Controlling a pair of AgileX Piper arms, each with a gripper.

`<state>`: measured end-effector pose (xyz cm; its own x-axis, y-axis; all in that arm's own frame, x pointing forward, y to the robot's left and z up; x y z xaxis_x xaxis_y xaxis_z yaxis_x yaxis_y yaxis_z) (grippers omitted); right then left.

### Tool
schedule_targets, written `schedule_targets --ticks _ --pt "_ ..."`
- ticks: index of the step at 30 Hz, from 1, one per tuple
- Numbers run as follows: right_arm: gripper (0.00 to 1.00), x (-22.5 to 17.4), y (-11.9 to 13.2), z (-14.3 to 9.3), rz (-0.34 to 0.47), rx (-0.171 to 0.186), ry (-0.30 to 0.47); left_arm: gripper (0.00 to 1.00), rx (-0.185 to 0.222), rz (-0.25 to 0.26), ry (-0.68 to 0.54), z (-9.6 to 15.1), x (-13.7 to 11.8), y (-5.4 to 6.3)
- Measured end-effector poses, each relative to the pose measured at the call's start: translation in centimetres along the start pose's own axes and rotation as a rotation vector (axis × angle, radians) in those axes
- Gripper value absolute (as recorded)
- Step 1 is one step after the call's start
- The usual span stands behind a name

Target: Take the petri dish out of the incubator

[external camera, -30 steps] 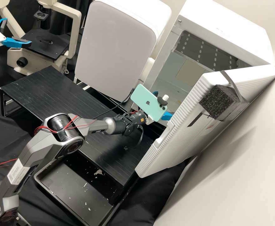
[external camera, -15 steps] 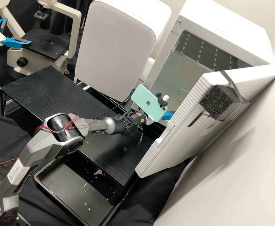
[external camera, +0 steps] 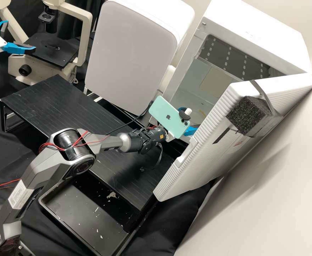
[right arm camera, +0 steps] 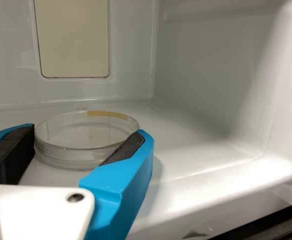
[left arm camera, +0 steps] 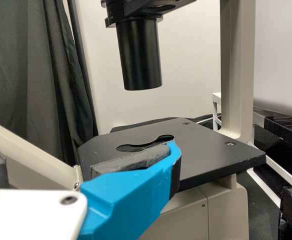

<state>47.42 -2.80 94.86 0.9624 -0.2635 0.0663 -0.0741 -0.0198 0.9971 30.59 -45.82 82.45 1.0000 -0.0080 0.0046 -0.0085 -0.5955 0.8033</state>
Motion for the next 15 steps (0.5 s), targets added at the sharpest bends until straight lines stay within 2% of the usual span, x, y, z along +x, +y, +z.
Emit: schedule_targets --ticks 15 --pt "0.0 0.0 -0.07 -0.07 -0.008 -0.005 0.008 1.0 0.0 0.0 0.0 0.0 0.0 0.0"
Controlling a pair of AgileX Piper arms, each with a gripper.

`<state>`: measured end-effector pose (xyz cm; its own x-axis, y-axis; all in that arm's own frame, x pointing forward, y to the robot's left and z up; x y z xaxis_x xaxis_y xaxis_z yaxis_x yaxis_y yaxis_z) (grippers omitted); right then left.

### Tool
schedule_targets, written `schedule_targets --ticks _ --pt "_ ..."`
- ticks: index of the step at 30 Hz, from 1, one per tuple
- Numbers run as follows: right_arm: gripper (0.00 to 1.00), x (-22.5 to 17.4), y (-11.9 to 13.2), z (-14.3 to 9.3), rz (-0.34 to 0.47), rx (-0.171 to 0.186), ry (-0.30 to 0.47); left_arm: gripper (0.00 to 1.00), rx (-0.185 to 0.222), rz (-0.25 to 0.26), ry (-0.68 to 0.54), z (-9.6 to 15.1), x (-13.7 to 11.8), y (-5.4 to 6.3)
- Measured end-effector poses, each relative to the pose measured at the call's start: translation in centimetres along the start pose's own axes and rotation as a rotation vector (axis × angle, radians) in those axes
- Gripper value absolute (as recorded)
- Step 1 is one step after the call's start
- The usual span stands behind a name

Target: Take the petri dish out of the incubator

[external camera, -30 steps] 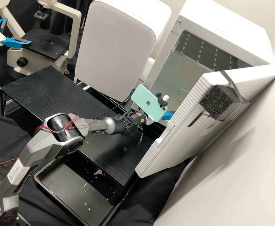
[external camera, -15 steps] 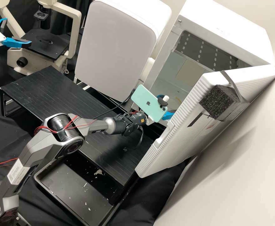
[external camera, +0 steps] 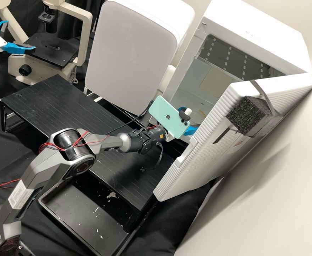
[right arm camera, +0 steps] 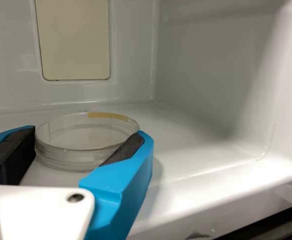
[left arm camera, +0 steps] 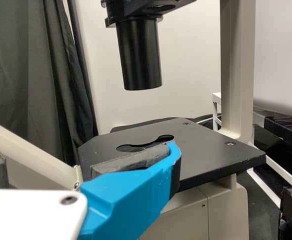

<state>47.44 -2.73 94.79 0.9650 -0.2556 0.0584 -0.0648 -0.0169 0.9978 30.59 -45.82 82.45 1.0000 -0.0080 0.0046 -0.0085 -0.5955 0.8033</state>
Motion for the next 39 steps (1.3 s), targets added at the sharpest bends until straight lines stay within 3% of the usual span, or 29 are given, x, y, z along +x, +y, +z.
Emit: schedule_targets --ticks 16,23,39 --pt "0.0 -1.8 0.1 -0.8 -0.004 0.014 0.037 1.0 0.0 0.0 0.0 0.0 0.0 0.0" --pt "0.0 -3.5 0.4 -1.4 0.022 0.02 0.093 1.0 0.0 0.0 0.0 0.0 0.0 0.0" --pt "0.0 -7.0 0.9 -1.1 0.054 0.011 0.108 1.0 0.0 0.0 0.0 0.0 0.0 0.0"
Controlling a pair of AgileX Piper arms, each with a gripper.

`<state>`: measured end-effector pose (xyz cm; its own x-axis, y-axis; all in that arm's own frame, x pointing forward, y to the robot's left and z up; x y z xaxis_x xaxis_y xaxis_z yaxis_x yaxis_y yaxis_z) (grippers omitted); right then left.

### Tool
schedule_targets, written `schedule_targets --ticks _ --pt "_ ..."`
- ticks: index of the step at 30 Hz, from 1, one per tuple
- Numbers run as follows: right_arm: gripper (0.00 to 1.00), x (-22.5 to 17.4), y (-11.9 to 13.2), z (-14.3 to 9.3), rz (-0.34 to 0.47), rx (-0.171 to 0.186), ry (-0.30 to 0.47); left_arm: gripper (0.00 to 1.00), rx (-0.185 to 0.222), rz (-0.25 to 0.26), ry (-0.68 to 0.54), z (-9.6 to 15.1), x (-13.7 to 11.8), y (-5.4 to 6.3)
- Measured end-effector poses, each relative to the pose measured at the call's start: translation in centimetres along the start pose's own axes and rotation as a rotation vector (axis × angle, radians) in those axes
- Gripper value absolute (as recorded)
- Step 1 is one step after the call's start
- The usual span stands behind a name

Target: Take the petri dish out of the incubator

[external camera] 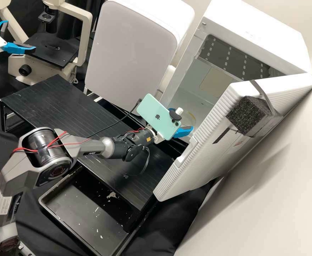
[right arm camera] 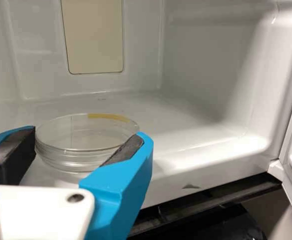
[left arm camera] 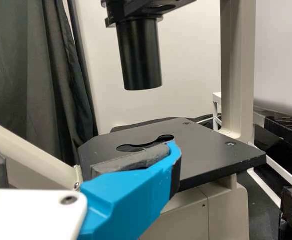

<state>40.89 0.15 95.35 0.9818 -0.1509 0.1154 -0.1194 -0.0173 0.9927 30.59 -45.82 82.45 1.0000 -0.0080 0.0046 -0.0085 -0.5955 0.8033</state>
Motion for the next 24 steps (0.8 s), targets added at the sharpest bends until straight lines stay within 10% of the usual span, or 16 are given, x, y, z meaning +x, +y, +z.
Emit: schedule_targets --ticks 24 --pt "0.0 -4.5 0.0 0.9 0.089 0.024 0.107 1.0 0.0 0.0 0.0 0.0 0.0 0.0"
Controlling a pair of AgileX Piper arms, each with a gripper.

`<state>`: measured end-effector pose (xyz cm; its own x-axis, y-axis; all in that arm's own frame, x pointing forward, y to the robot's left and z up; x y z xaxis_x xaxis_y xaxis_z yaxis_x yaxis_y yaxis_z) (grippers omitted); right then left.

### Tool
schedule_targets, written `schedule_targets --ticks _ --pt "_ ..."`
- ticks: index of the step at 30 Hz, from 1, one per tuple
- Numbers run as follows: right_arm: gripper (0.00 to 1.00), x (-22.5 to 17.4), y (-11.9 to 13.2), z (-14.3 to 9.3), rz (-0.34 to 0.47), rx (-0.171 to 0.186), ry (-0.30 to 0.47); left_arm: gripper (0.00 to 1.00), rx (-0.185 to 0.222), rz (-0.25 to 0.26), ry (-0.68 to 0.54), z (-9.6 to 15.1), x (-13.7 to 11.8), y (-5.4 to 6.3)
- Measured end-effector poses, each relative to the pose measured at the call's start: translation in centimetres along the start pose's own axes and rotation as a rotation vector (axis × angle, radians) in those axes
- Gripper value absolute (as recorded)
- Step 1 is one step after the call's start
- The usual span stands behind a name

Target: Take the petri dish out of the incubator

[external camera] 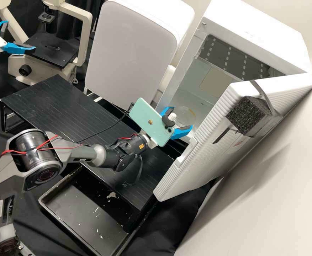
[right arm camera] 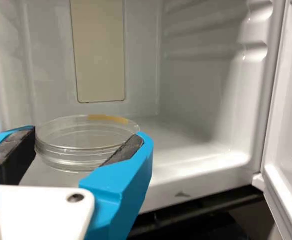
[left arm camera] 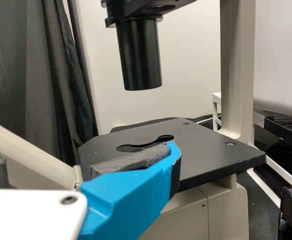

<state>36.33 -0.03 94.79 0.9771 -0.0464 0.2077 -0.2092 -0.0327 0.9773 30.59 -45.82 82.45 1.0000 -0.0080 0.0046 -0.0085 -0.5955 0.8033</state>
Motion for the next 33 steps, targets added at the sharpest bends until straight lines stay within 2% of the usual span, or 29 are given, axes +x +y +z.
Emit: schedule_targets --ticks 5,9,14,23,33 --pt "0.0 -1.4 -1.6 0.2 -0.003 0.042 -0.021 1.0 0.0 0.0 0.0 0.0 0.0 0.0" --pt "0.0 -2.9 -2.9 0.3 -0.009 0.043 -0.031 1.0 0.0 0.0 0.0 0.0 0.0 0.0" --pt "0.0 -4.7 -3.5 0.7 0.009 0.062 -0.022 1.0 0.0 0.0 0.0 0.0 0.0 0.0" --pt "0.0 -7.2 -4.4 1.3 0.012 0.012 0.016 1.0 0.0 0.0 0.0 0.0 0.0 0.0" --pt "0.0 -7.8 -3.3 -0.6 0.071 -0.009 0.138 1.0 0.0 0.0 0.0 0.0 0.0 0.0"
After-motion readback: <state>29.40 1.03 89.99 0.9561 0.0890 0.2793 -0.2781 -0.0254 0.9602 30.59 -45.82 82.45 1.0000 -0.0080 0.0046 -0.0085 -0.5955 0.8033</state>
